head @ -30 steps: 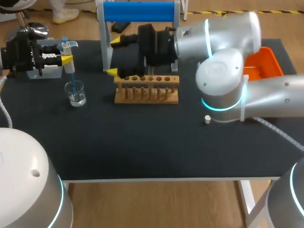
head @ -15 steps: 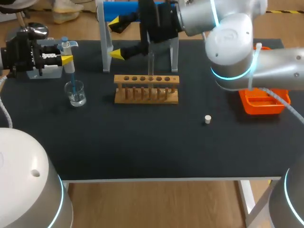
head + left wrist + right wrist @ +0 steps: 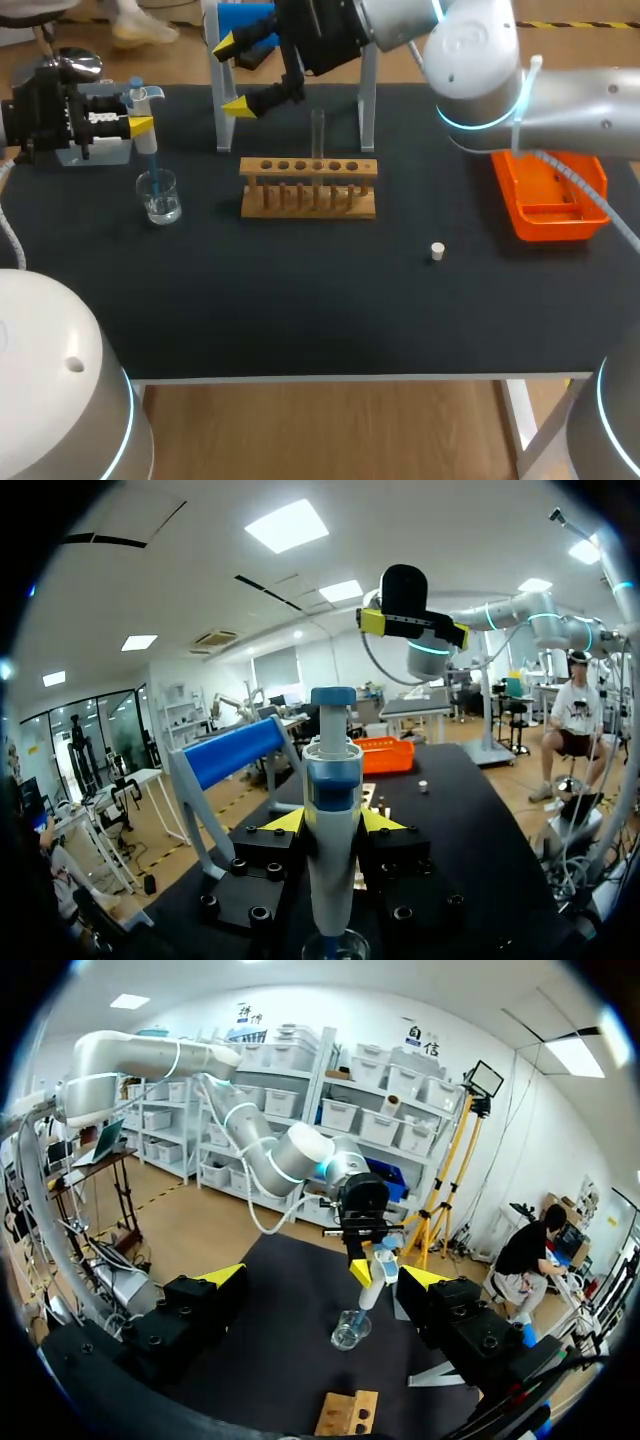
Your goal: Invert the test tube, pick up the pipette, mount the tip to pipette, aspirate from beaker and dispense into the tube, eject the tip, return the pipette, and cap with the stopper.
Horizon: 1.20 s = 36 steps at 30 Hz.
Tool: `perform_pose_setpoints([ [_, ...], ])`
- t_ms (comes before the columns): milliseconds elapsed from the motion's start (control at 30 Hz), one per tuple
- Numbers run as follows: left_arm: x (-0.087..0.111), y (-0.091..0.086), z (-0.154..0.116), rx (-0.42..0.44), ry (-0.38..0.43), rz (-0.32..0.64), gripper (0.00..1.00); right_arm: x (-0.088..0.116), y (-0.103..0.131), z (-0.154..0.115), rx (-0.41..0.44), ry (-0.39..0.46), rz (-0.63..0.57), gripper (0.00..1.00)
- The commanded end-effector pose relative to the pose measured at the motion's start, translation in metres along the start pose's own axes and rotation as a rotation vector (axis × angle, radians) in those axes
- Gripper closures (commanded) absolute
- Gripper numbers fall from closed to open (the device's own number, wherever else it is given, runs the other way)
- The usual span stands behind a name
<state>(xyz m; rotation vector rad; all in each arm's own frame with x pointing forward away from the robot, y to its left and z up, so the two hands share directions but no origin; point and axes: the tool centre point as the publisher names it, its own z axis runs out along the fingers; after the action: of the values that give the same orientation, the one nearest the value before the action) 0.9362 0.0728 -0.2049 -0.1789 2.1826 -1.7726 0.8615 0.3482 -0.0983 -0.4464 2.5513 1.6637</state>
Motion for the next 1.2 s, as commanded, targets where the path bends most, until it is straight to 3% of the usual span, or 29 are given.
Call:
perform_pose_setpoints([
  [33,0.001,0.0,0.0,0.0,-0.002,0.002,1.0,-0.007,-0.001,0.004,0.002,-0.001,0.024,0.0],
  [400,0.001,0.0,0.0,0.0,-0.002,0.002,1.0,-0.036,0.007,0.021,0.012,-0.025,0.095,0.0],
  [433,0.001,0.0,0.0,0.0,-0.002,0.002,1.0,-0.037,0.008,0.024,0.013,-0.024,0.095,0.33],
  [467,0.001,0.0,0.0,0.0,-0.002,0.002,1.0,-0.038,0.01,0.027,0.013,-0.024,0.097,0.57],
  [500,0.001,0.0,0.0,0.0,-0.002,0.002,1.0,-0.039,0.011,0.03,0.013,-0.023,0.099,0.68],
  [533,0.001,0.0,0.0,0.0,-0.002,0.002,1.0,-0.04,0.012,0.033,0.012,-0.021,0.101,0.99],
  [1200,0.001,0.0,0.0,0.0,-0.002,0.002,1.0,-0.071,0.022,0.094,0.025,-0.003,0.18,1.0],
])
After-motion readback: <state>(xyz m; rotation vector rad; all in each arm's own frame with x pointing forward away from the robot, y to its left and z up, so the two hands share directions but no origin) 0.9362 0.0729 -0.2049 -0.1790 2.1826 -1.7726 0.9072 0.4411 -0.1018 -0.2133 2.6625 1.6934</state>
